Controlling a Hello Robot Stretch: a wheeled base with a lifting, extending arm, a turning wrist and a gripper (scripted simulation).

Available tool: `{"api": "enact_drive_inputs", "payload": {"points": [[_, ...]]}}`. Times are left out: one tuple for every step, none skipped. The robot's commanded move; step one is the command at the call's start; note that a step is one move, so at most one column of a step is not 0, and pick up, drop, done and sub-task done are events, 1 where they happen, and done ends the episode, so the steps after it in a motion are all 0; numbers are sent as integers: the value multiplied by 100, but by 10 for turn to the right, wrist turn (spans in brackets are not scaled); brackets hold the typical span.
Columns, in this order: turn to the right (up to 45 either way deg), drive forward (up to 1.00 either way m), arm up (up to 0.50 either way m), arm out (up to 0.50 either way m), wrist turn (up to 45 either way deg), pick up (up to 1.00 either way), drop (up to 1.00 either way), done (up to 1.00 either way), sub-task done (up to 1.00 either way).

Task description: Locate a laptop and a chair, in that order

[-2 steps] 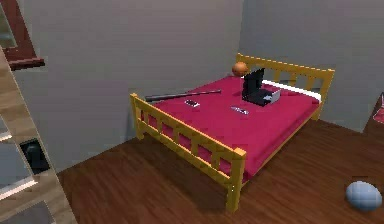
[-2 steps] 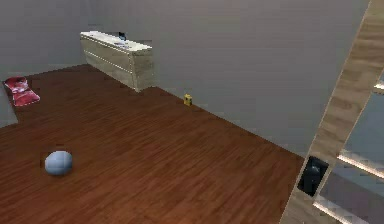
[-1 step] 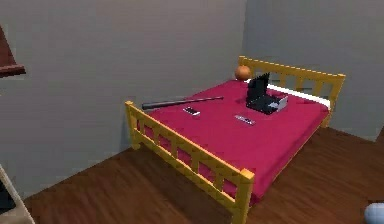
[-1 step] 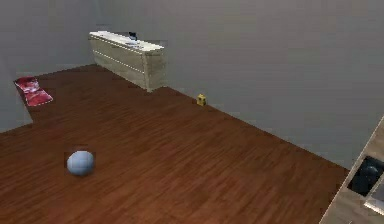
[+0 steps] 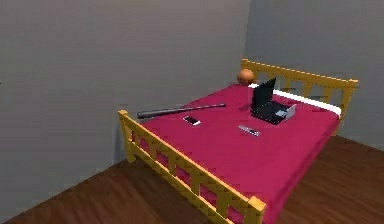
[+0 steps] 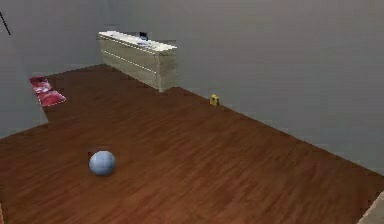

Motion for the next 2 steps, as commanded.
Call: {"api": "enact_drive_inputs", "payload": {"points": [[-450,0,0,0,0,0,0,0,0],[-450,0,0,0,0,0,0,0,0]]}}
